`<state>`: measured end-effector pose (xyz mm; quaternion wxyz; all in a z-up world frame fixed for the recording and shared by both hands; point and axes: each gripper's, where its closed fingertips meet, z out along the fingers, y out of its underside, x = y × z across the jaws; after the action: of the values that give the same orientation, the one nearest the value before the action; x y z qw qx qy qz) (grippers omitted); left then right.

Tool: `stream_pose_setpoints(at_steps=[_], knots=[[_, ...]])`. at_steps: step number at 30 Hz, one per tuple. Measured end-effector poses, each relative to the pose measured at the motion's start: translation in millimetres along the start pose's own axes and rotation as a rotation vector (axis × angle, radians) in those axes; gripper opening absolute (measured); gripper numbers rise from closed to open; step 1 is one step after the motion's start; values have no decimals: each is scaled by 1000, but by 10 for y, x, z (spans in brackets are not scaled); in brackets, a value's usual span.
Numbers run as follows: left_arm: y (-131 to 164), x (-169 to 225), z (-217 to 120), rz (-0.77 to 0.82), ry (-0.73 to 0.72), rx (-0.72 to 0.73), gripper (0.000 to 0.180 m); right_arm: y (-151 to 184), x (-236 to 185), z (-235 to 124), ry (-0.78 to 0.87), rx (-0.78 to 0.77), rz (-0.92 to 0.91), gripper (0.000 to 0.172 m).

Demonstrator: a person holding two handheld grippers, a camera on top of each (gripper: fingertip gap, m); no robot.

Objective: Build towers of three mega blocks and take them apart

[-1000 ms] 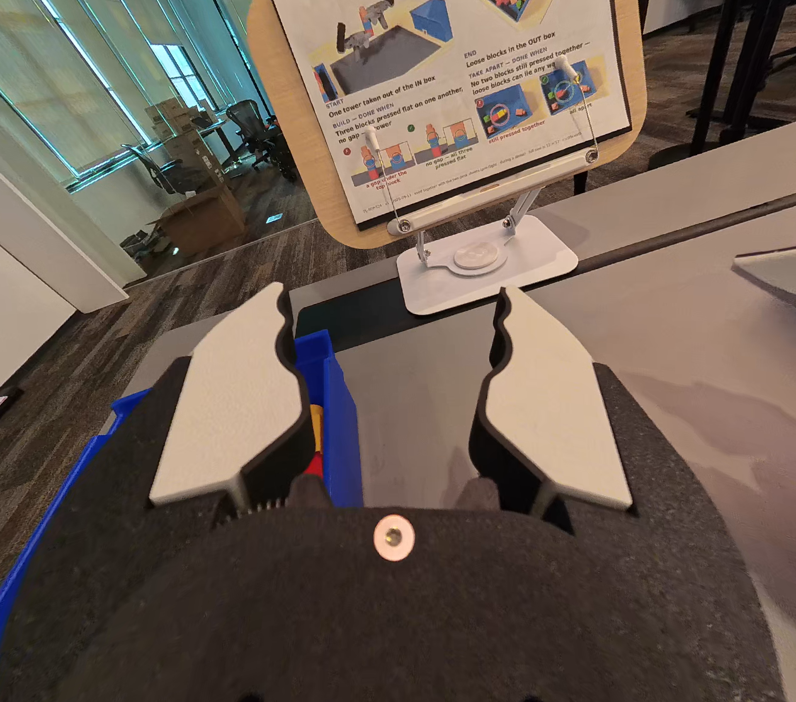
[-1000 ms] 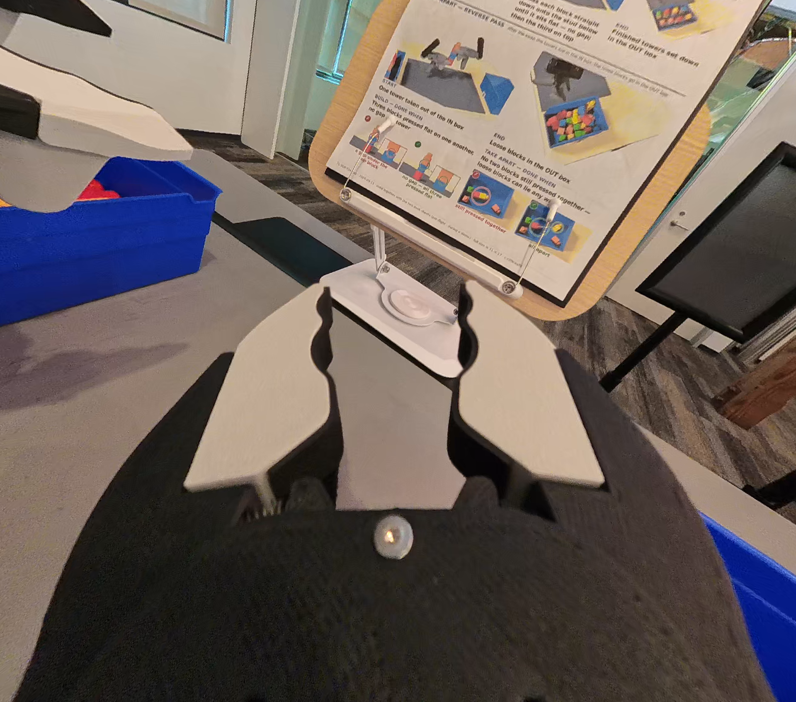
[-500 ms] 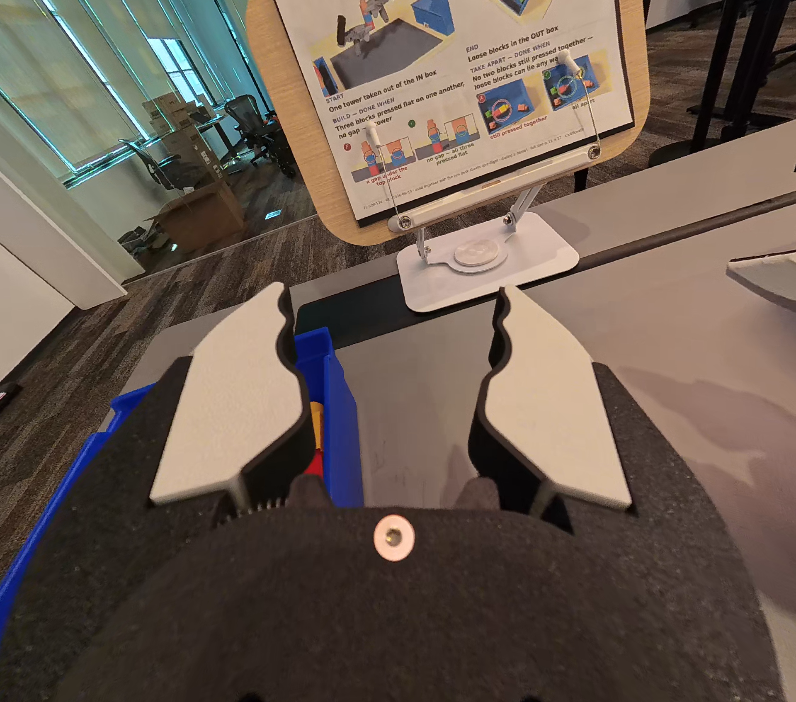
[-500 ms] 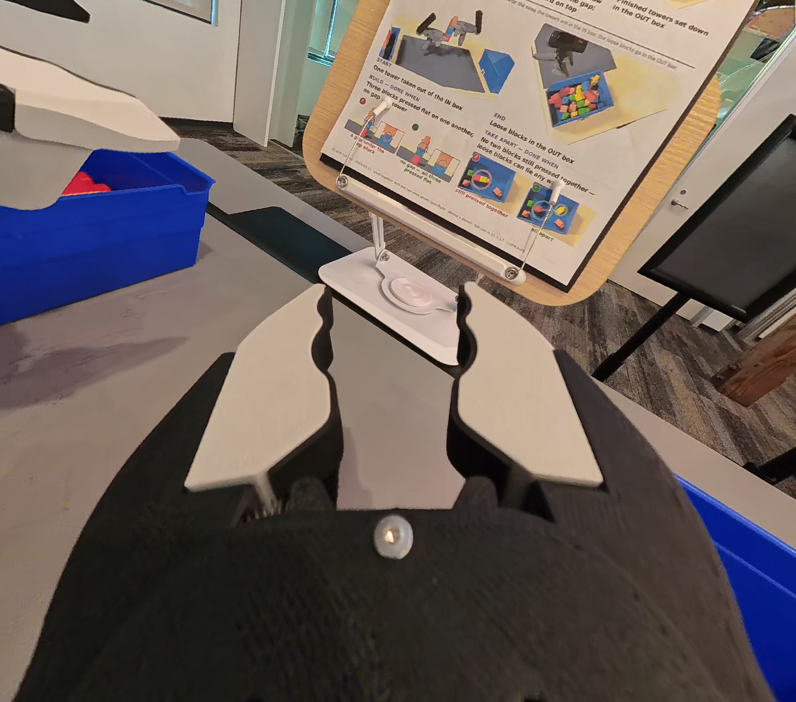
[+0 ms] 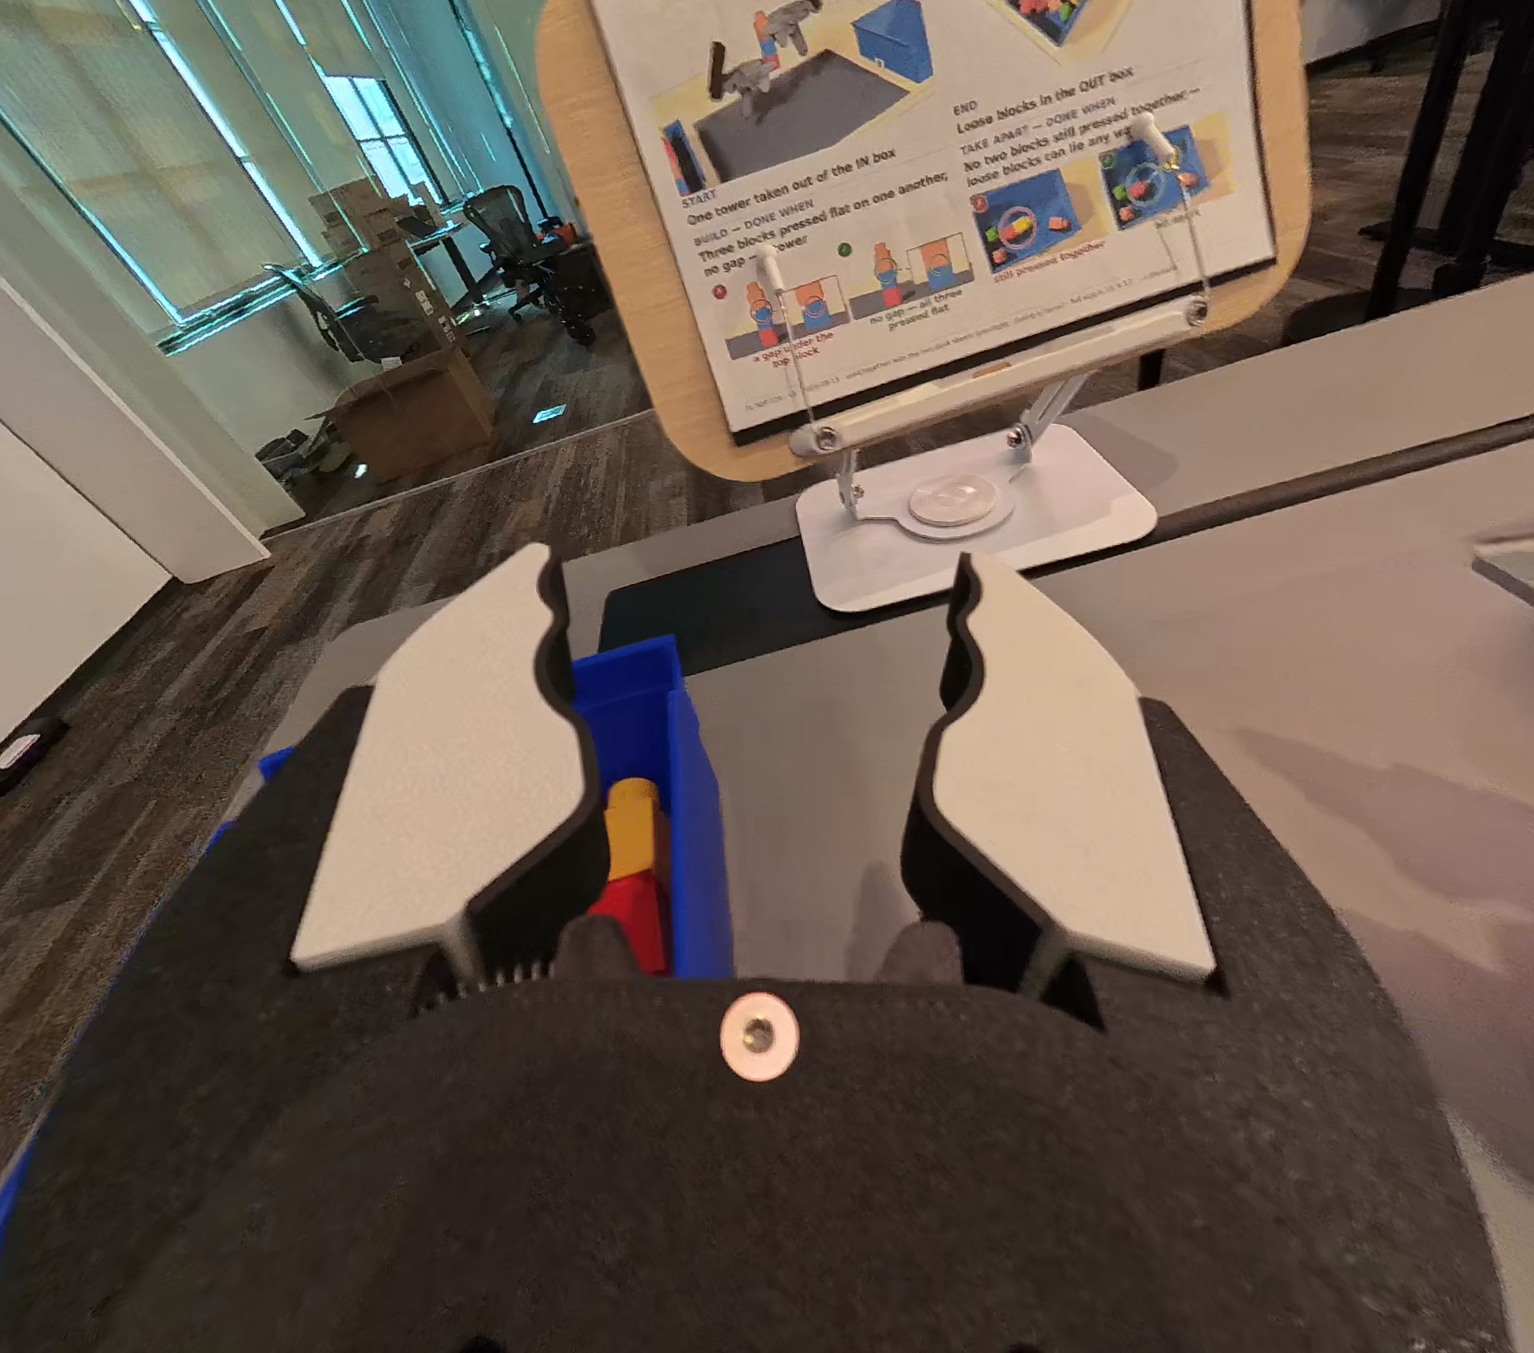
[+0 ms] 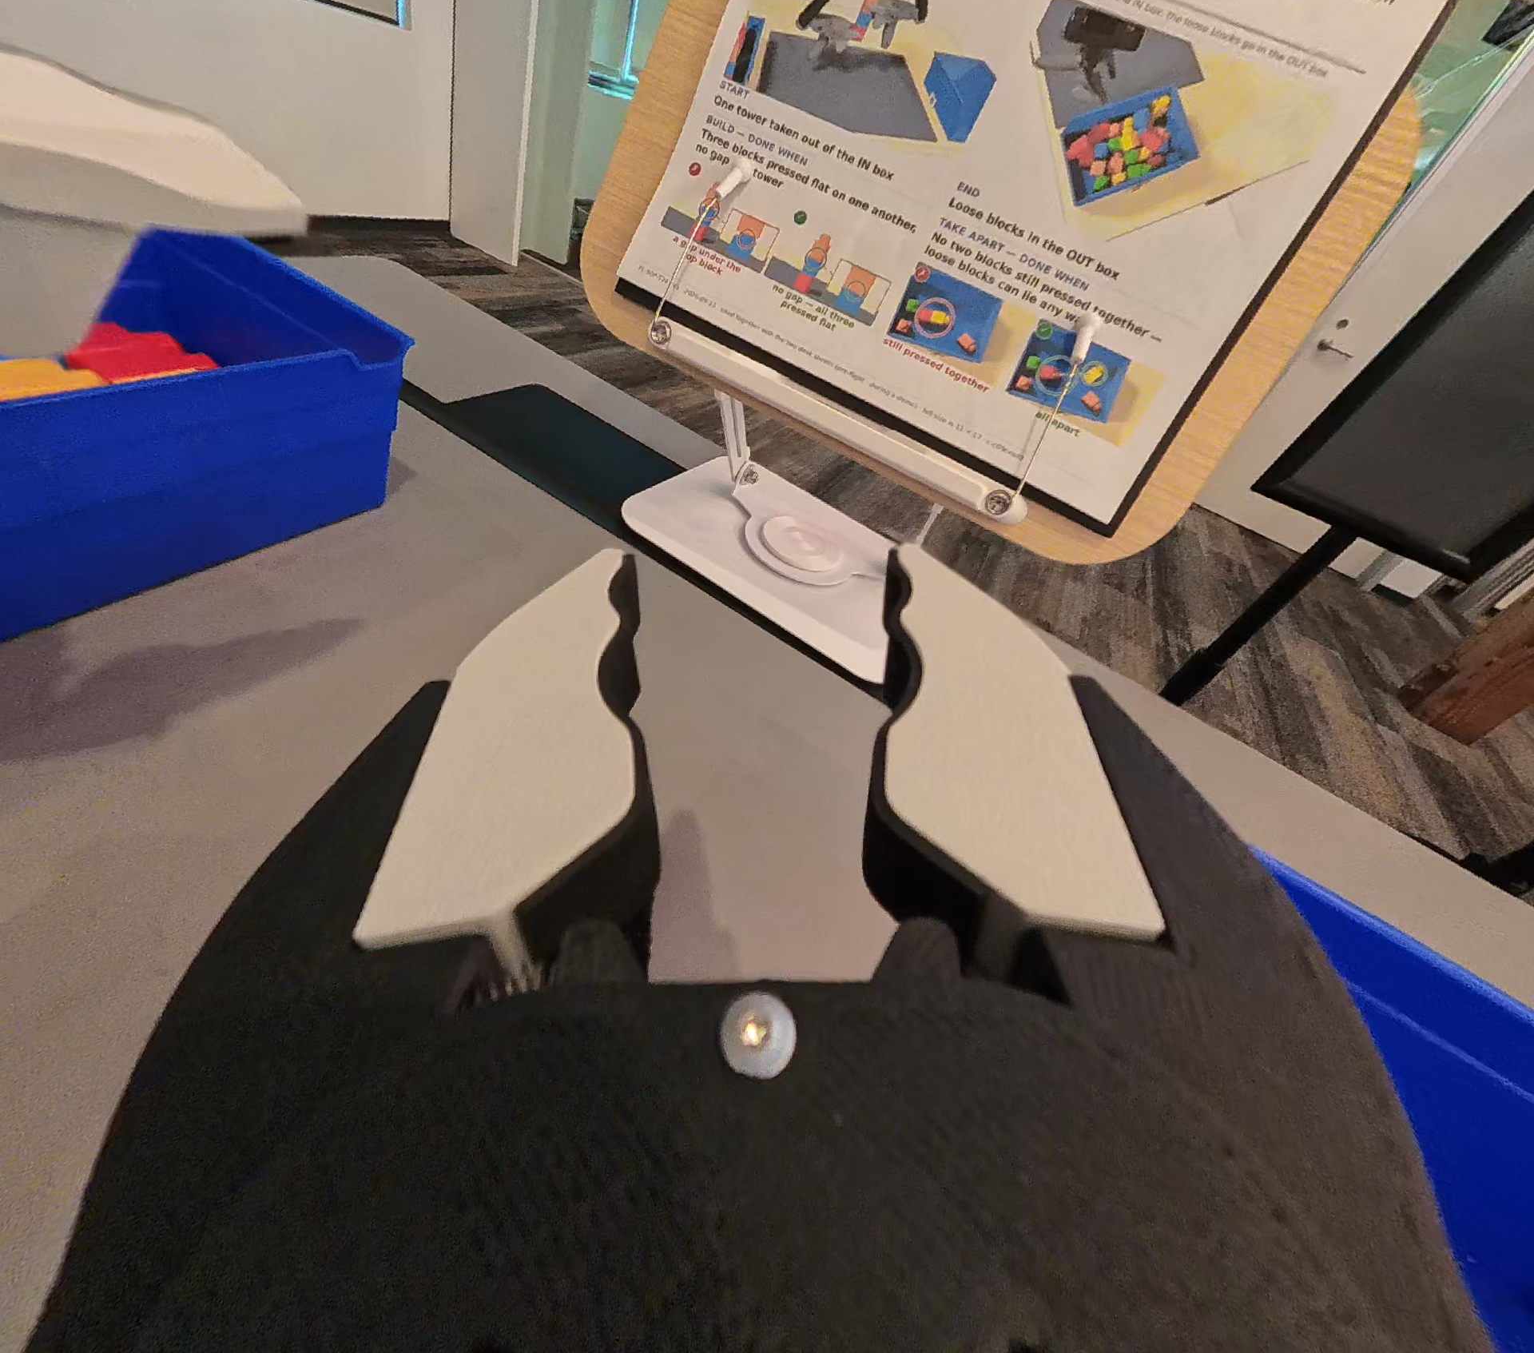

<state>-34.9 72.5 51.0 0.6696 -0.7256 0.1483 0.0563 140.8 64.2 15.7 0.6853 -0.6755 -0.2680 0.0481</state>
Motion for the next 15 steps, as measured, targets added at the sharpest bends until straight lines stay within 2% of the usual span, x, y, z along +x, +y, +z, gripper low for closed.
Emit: stream_pose_setpoints(at_steps=[7, 10, 15], knots=[[34, -653, 6, -124, -114, 6, 87, 218, 23, 81, -23, -82, 51, 60], [-19, -653, -29, -121, -116, 19, 88, 177, -8, 73, -21, -74, 24, 60], [-248, -393, -179, -33, -91, 76, 87, 67, -73, 40, -22, -42, -15, 60]])
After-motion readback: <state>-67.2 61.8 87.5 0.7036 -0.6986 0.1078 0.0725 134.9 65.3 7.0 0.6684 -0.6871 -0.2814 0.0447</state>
